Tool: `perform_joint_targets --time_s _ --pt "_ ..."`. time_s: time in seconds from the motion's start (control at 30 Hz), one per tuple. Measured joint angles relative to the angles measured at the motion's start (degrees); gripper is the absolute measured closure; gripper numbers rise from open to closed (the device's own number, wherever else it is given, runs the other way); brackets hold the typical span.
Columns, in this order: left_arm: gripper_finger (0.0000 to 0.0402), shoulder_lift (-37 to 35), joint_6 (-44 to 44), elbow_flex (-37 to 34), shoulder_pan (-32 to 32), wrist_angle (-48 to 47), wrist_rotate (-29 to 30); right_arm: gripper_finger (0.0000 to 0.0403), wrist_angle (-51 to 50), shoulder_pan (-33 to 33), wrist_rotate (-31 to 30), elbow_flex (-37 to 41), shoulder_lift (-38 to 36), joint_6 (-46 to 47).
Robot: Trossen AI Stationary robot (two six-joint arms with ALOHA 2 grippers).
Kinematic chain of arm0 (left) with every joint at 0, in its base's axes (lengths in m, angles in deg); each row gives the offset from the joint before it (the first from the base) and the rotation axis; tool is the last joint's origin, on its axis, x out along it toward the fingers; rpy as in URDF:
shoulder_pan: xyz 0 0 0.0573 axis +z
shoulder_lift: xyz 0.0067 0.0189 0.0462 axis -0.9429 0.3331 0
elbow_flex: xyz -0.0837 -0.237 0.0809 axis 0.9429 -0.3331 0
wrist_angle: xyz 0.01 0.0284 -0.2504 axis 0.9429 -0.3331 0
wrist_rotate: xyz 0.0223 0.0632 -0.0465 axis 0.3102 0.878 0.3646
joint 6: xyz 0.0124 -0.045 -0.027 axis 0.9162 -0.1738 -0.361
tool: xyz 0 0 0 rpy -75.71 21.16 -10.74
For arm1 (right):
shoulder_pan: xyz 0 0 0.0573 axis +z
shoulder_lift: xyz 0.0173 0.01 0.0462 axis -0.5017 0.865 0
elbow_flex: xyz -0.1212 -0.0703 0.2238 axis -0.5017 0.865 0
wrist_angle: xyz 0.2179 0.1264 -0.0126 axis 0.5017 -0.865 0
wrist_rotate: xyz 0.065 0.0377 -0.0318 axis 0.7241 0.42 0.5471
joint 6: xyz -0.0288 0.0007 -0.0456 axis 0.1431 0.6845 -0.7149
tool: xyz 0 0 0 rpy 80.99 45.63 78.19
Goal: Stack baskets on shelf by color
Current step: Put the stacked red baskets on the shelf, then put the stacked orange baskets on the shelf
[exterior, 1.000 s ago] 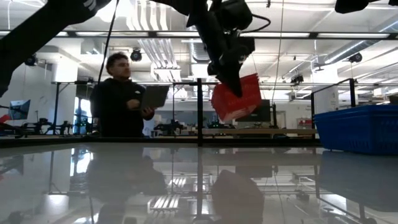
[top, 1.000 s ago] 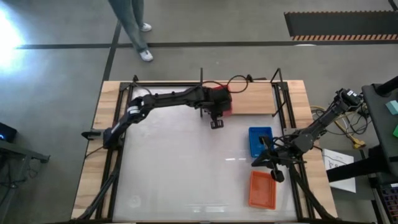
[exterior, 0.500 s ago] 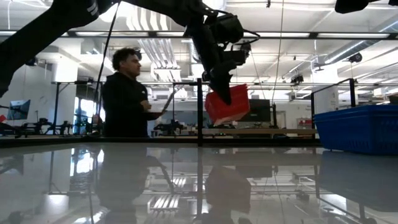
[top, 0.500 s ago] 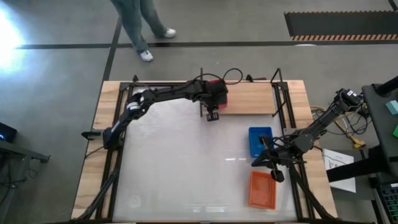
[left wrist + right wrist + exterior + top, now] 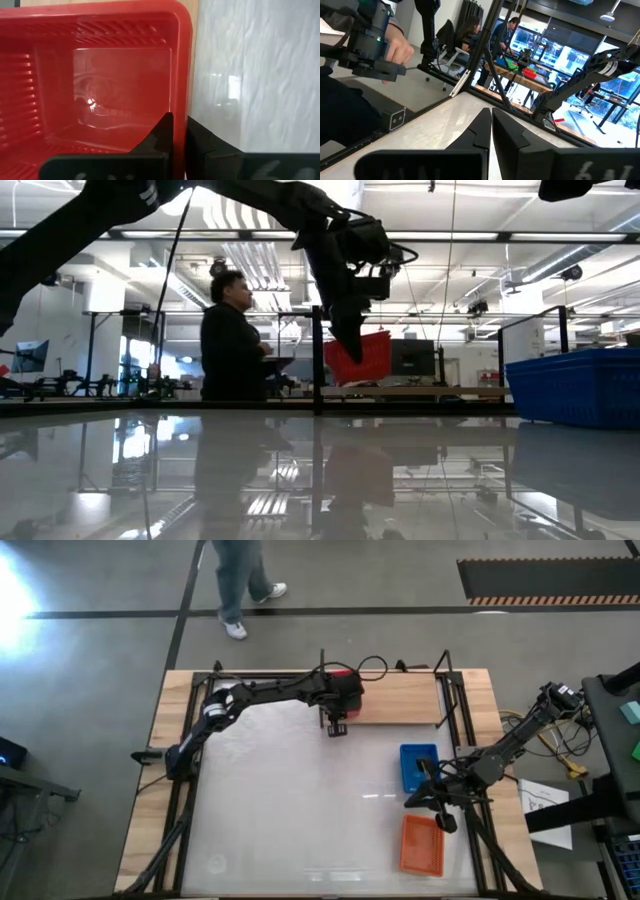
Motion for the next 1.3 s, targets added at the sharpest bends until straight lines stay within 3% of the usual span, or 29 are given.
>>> perform_joint_targets --time_s 0.6,1.0,1.17,1.3 --pt "0.0344 0.0 -0.4 0.9 -0.2 0.8 1.0 0.0394 -0.2 0.0 0.0 0.0 0.0 0.5" --pt "0.0340 -2.8 -0.5 2.6 -0.6 3.1 0.9 0.0394 -0.4 0.0 0.0 0.0 0.0 1.7" --pt "0.0347 -7.7 -0.6 -1.0 -2.2 5.6 0.9 0.0394 -0.5 0.0 0.0 0.0 0.7 2.1" --pt "0.0373 -14.8 -0.6 -11.7 -5.7 19.0 0.1 0.0394 -0.4 0.0 -1.7 0.0 2.2 3.8"
